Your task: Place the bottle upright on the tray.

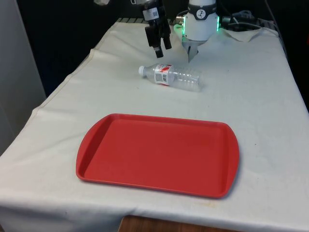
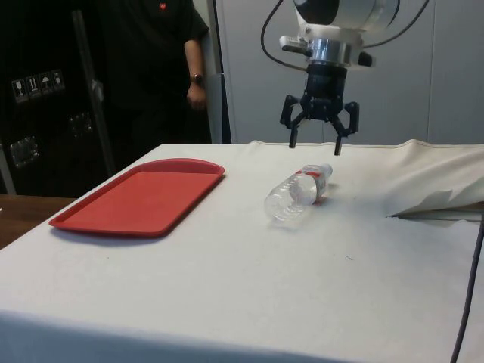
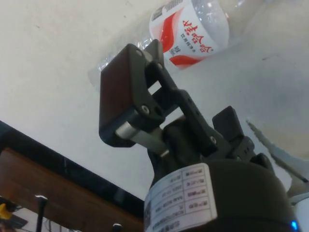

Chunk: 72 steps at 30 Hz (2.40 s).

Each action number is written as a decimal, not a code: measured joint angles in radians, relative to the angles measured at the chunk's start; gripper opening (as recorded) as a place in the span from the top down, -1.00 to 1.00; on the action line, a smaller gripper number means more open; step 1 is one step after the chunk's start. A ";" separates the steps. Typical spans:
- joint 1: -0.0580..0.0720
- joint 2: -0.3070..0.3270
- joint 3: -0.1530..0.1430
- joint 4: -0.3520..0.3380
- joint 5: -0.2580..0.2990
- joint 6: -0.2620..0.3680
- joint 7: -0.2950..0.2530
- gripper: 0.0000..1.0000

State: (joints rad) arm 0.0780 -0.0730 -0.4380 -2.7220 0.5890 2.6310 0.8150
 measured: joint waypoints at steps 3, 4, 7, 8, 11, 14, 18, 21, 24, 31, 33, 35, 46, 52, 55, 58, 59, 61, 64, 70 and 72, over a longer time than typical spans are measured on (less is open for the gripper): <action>0.000 0.007 -0.003 0.002 0.018 -0.001 -0.011 -1.00; 0.000 0.007 -0.003 0.002 0.018 -0.001 -0.011 -1.00; 0.000 0.023 -0.008 0.008 0.053 -0.003 -0.032 -1.00; 0.000 0.027 -0.009 0.010 0.061 -0.003 -0.037 -1.00; 0.000 0.040 -0.015 0.014 0.083 -0.005 -0.050 -1.00; 0.000 0.049 -0.019 0.018 0.098 -0.008 -0.060 -1.00; 0.000 0.068 -0.027 0.028 0.129 -0.018 -0.077 -1.00; 0.000 0.078 -0.032 0.032 0.140 -0.019 -0.082 -1.00; 0.000 0.086 -0.036 0.036 0.151 -0.019 -0.081 -1.00; 0.000 0.087 -0.045 0.039 0.153 -0.019 -0.073 -1.00; -0.001 0.087 -0.048 0.042 0.153 -0.019 -0.070 -1.00; -0.001 0.087 -0.049 0.044 0.153 -0.019 -0.069 -1.00; -0.001 0.088 -0.055 0.051 0.172 -0.020 -0.066 -1.00; -0.001 0.088 -0.059 0.048 0.180 -0.020 -0.068 -1.00; -0.001 0.088 -0.062 0.044 0.183 -0.020 -0.072 -1.00; -0.001 0.088 -0.064 0.042 0.183 -0.020 -0.074 -1.00; -0.001 0.088 -0.065 0.041 0.183 -0.020 -0.074 -1.00; -0.001 0.088 -0.068 0.039 0.183 -0.020 -0.076 -1.00; -0.001 0.088 -0.070 0.038 0.209 -0.026 -0.096 -1.00; -0.001 0.092 -0.075 0.039 0.257 -0.040 -0.135 -1.00; -0.001 0.097 -0.078 0.042 0.276 -0.047 -0.150 -1.00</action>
State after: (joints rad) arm 0.0770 0.0240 -0.5160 -2.6800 0.8650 2.5840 0.6650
